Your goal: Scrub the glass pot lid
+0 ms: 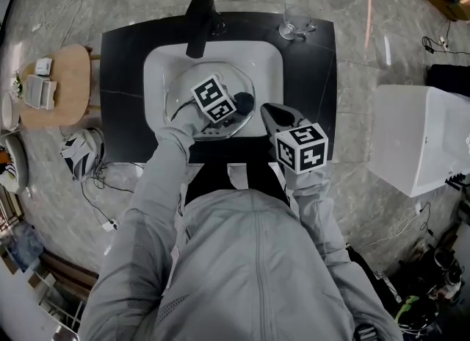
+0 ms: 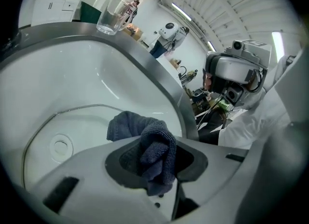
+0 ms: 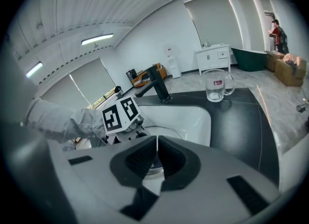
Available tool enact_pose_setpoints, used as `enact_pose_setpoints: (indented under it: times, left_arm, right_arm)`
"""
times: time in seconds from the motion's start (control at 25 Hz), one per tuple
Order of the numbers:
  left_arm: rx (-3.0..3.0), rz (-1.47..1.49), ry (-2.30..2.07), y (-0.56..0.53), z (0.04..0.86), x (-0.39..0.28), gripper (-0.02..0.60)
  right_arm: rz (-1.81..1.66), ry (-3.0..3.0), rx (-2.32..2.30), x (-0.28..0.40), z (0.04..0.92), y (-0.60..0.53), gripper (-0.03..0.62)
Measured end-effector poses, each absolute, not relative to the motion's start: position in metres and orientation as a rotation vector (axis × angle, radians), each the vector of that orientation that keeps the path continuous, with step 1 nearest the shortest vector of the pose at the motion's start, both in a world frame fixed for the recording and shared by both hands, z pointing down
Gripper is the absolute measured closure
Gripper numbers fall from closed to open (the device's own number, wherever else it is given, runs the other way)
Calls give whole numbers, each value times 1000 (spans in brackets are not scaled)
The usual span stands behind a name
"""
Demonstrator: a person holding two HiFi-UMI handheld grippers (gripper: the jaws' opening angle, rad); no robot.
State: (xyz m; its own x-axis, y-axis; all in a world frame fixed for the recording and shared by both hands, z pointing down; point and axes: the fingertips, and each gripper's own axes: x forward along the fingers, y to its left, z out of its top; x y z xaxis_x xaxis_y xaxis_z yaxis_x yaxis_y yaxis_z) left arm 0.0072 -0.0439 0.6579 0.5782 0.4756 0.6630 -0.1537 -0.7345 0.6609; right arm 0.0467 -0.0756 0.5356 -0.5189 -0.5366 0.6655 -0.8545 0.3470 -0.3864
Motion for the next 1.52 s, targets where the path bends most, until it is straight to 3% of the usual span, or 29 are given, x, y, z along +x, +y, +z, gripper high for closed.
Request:
enact_pose_setpoints:
  times: [0.6,1.52]
  left_arm:
    - [1896,1277,456,-10,638,-63,469]
    - [1890,1678,-63,-82,682,-167,469]
  right_arm:
    - [980,-2225,1126,20,533,-81,563]
    - [964,-2231,1046,-4,538,-88,563]
